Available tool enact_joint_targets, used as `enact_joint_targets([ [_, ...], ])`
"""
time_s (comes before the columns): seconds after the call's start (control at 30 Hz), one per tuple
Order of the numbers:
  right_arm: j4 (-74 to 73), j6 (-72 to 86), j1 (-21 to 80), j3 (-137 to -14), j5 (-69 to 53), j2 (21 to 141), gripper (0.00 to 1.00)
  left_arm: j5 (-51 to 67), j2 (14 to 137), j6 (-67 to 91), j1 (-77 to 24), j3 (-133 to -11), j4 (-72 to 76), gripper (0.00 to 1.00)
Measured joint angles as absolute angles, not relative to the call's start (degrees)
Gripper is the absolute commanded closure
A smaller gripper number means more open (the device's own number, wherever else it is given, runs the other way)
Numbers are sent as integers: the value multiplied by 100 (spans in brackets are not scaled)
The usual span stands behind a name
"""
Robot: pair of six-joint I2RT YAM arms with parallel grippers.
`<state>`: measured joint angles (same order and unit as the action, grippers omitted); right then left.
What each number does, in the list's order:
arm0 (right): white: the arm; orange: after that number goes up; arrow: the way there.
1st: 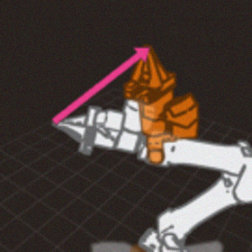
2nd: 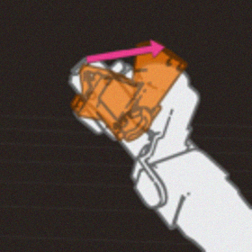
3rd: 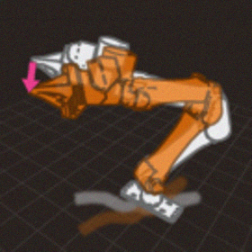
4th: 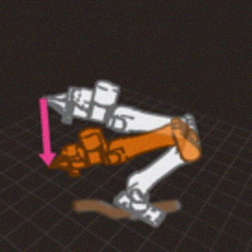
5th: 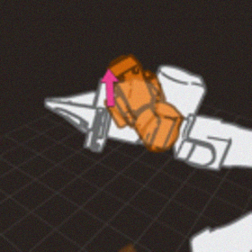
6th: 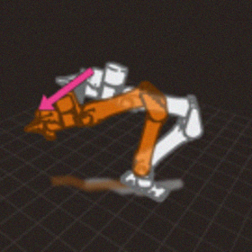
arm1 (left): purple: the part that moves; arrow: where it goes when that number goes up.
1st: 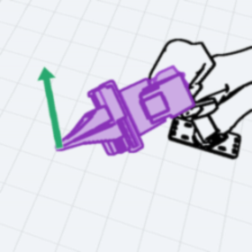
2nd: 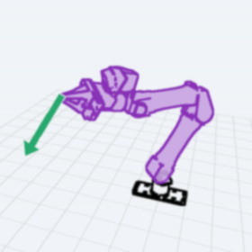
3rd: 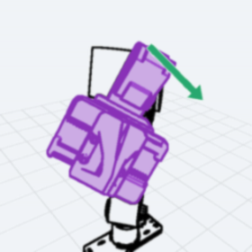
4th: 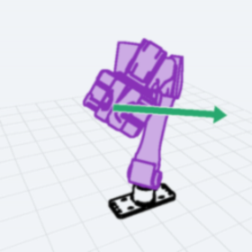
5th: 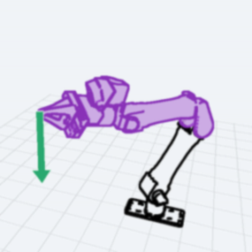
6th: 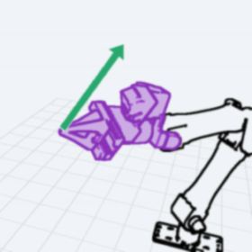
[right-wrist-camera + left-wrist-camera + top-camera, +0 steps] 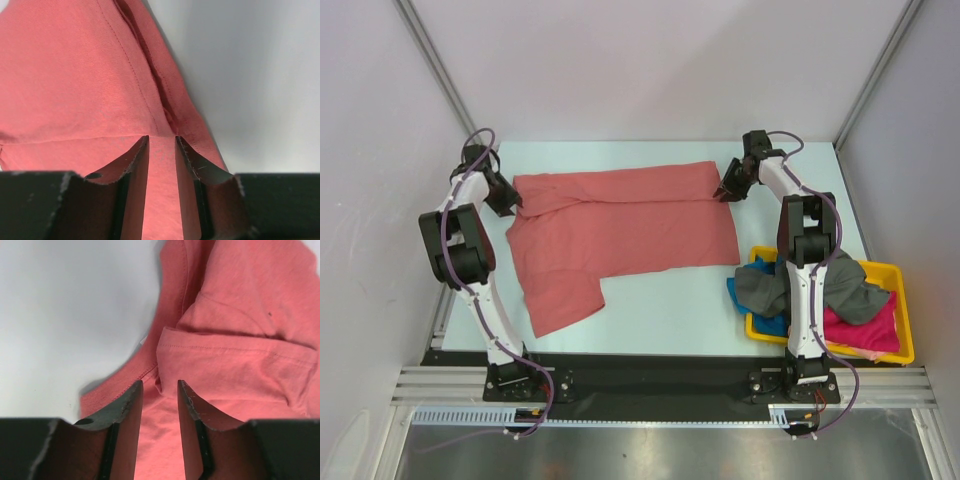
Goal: Fold and stack the t-shirts
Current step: Fold the tshirt
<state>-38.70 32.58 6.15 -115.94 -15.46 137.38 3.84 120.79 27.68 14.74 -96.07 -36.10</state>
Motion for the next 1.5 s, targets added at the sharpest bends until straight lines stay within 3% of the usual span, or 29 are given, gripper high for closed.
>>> enact_joint_targets([
  [0.87,-3813,3310,648,-11454,-1594,13738,69,823,12171,2749,1448,-9299,-3308,65],
  [1.4,-3704,3465,657,-11454,-1592,13738,68,945,12366,2832,1437,-9323,-3223,100],
  [1.5,-3686,3533,635,-11456,-1592,13756,69,950,12366,2845,1437,-9325,-3223,100],
])
